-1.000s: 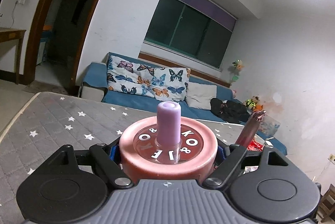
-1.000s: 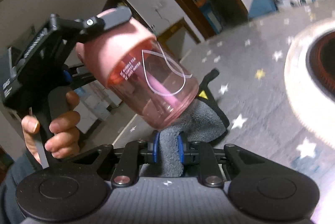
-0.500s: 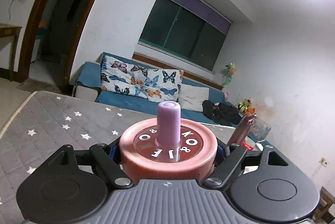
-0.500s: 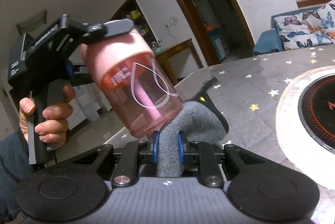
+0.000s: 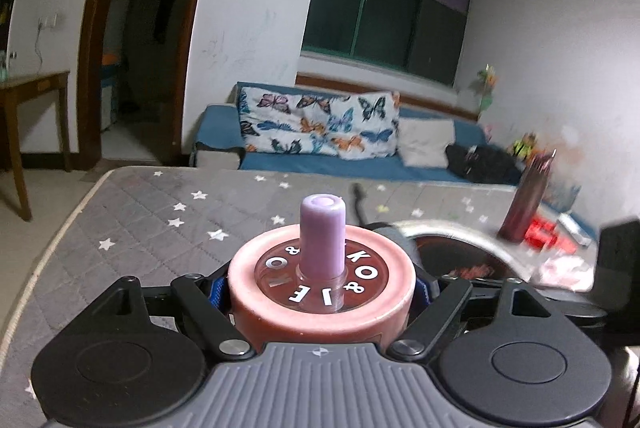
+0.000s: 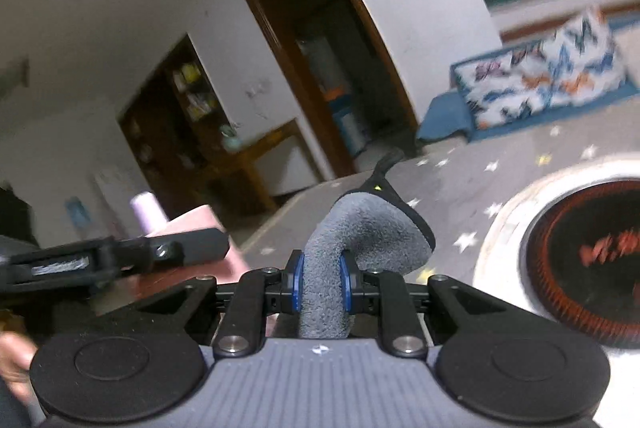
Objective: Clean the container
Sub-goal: 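Turn the bottle upright with the left tool while the right tool lowers the cloth, then open the right tool to drop the grey cloth onto the table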
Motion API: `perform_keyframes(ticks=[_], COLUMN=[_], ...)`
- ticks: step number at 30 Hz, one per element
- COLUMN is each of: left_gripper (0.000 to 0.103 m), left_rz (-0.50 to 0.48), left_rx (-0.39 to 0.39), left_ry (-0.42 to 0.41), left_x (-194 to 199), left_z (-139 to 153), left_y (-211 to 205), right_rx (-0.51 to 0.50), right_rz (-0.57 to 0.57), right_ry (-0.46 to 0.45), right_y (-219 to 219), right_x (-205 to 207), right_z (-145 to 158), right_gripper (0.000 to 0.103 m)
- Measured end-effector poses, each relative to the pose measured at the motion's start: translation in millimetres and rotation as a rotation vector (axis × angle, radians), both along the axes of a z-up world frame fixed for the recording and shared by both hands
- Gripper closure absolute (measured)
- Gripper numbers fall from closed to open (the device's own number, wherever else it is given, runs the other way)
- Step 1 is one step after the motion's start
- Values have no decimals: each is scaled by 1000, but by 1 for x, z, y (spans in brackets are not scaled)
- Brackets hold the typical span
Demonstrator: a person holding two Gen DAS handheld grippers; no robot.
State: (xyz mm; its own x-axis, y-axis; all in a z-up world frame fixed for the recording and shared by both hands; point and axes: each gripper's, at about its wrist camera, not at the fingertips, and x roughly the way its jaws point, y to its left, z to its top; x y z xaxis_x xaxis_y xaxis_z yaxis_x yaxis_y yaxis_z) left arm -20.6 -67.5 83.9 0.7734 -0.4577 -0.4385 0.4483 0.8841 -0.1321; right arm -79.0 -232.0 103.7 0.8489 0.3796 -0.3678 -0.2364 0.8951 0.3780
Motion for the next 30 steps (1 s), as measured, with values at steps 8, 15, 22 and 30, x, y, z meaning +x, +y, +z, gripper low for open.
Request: perform_keyframes(ticks=[8, 15, 22, 30], left_gripper=[20, 20, 14, 8], left_rz=[0, 16, 19, 30], left_rx=[37, 30, 32, 24], left_ry=[8, 2, -31, -49], left_x=[-7, -6, -14, -20], left_z=[-13, -11, -4, -2], left_y=[-13, -13, -13, -9], right_rx=[-24, -23, -78, -128], right_rz=[-67, -98, -95, -98], right_ry=[171, 217, 231, 219], right_y=[2, -8, -6, -3], right_x=[29, 27, 28, 21], right_z=[-34, -42, -44, -35], right_gripper=[67, 44, 40, 30])
